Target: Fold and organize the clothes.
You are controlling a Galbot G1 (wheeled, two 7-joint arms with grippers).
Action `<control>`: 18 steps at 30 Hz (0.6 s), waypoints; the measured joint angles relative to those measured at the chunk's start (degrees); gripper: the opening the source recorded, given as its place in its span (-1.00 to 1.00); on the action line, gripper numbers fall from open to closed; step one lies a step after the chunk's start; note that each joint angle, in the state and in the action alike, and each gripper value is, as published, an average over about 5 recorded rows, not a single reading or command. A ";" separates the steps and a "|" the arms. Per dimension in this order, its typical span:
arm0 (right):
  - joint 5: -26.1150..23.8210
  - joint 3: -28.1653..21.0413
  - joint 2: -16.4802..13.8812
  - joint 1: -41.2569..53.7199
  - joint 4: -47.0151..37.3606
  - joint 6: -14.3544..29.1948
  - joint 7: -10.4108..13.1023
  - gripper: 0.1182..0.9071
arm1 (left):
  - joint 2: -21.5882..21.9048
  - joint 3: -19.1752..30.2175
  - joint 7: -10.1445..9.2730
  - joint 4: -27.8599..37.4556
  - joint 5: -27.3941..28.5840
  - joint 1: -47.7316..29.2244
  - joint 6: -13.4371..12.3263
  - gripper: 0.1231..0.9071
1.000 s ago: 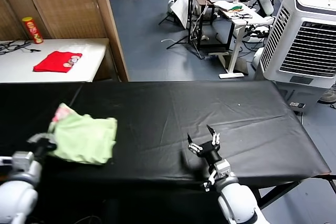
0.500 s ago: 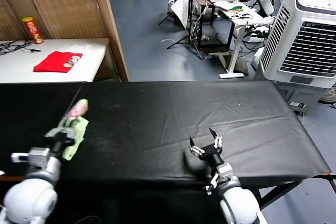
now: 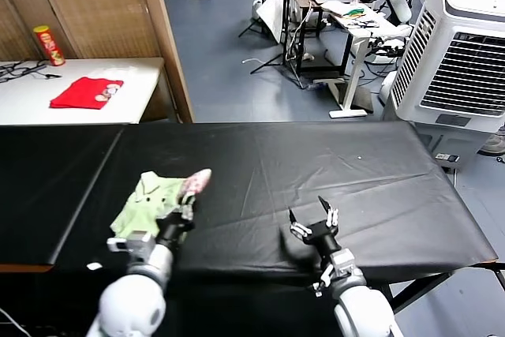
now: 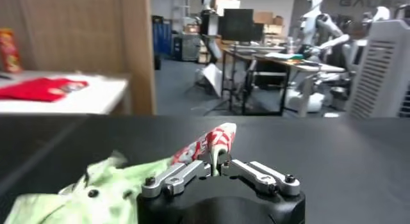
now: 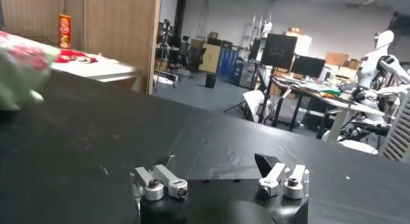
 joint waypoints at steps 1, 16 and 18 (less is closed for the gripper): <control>0.75 -0.18 -0.17 0.17 0.05 -0.22 -0.35 0.72 | -0.78 0.91 0.78 0.48 1.45 0.18 -0.67 -0.77; 26.23 -7.06 -2.18 7.76 -2.58 -15.85 -1.45 0.72 | -2.10 4.73 8.96 -1.71 4.73 2.89 -10.63 0.71; 29.11 -8.58 -1.59 9.48 -3.65 -17.18 -1.22 0.72 | -1.82 3.83 8.86 -1.93 4.83 3.39 -10.90 0.72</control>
